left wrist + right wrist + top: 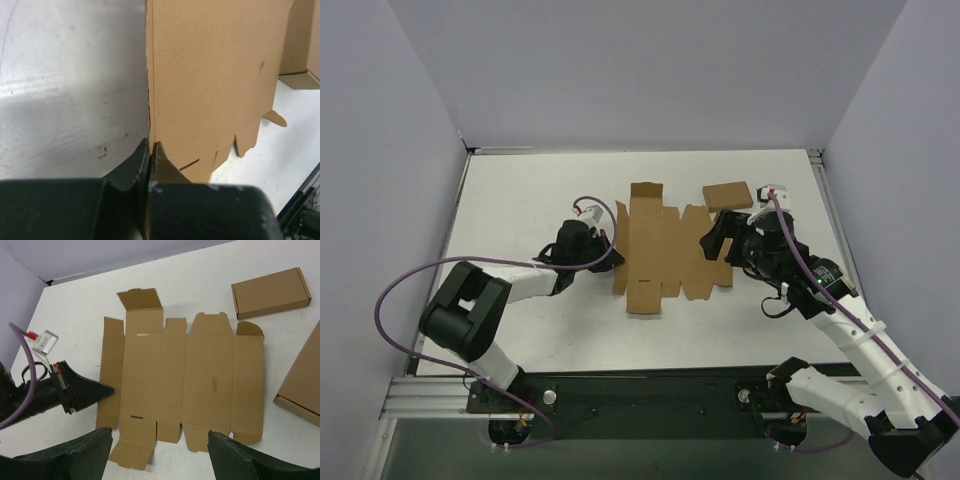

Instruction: Fold the paper box

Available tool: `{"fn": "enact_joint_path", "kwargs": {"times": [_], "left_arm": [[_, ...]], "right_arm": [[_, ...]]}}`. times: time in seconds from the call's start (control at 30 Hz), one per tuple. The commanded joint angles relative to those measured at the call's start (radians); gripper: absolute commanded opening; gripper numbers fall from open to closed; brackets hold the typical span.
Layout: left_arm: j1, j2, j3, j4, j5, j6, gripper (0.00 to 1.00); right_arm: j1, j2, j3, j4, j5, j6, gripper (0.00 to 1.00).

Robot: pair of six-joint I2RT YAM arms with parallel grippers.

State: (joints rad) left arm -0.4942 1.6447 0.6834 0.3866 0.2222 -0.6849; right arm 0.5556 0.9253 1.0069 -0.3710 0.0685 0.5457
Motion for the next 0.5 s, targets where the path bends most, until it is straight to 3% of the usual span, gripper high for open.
{"fn": "enact_joint_path", "kwargs": {"times": [0.0, 0.07, 0.2, 0.33, 0.37, 0.47], "left_arm": [[0.011, -0.153, 0.149, -0.159, 0.066, 0.249, 0.00], [0.032, -0.216, 0.255, -0.296, 0.112, 0.312, 0.00], [0.080, -0.276, 0.454, -0.533, 0.366, 0.438, 0.00], [0.117, -0.269, 0.669, -0.936, 0.448, 0.666, 0.00], [0.126, -0.263, 0.697, -0.987, 0.471, 0.749, 0.00], [0.143, -0.267, 0.755, -1.086, 0.529, 0.811, 0.00]], "right_arm": [[-0.008, 0.009, 0.082, -0.006, -0.132, -0.145, 0.79], [-0.006, 0.023, 0.116, -0.006, -0.188, -0.191, 0.79], [-0.006, 0.047, 0.219, -0.012, -0.312, -0.288, 0.80], [-0.008, 0.061, 0.341, -0.023, -0.415, -0.394, 0.82], [-0.008, 0.063, 0.384, -0.022, -0.427, -0.409, 0.82], [-0.006, 0.067, 0.467, -0.028, -0.525, -0.472, 0.85]]}}
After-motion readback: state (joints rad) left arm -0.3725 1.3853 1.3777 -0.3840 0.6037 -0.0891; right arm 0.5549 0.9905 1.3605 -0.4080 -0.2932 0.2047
